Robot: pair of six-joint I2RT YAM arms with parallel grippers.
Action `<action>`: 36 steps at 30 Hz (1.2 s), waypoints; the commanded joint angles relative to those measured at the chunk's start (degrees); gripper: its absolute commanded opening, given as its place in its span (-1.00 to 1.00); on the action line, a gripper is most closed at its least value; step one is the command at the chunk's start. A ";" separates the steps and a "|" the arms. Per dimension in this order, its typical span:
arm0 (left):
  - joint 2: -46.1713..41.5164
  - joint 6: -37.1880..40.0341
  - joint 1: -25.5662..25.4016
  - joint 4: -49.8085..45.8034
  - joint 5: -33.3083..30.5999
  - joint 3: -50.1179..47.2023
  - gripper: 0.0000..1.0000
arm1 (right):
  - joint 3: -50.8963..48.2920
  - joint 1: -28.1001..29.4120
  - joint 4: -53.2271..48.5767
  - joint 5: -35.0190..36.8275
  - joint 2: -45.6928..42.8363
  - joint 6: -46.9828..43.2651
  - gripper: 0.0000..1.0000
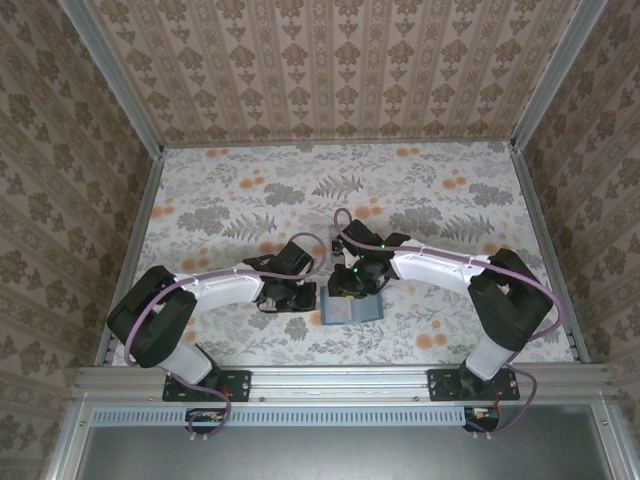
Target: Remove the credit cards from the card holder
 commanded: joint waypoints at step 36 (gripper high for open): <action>0.16 0.56 0.55 -0.21 1.61 -2.32 -0.90 | 8.04 8.96 -23.05 28.22 5.91 -0.73 0.09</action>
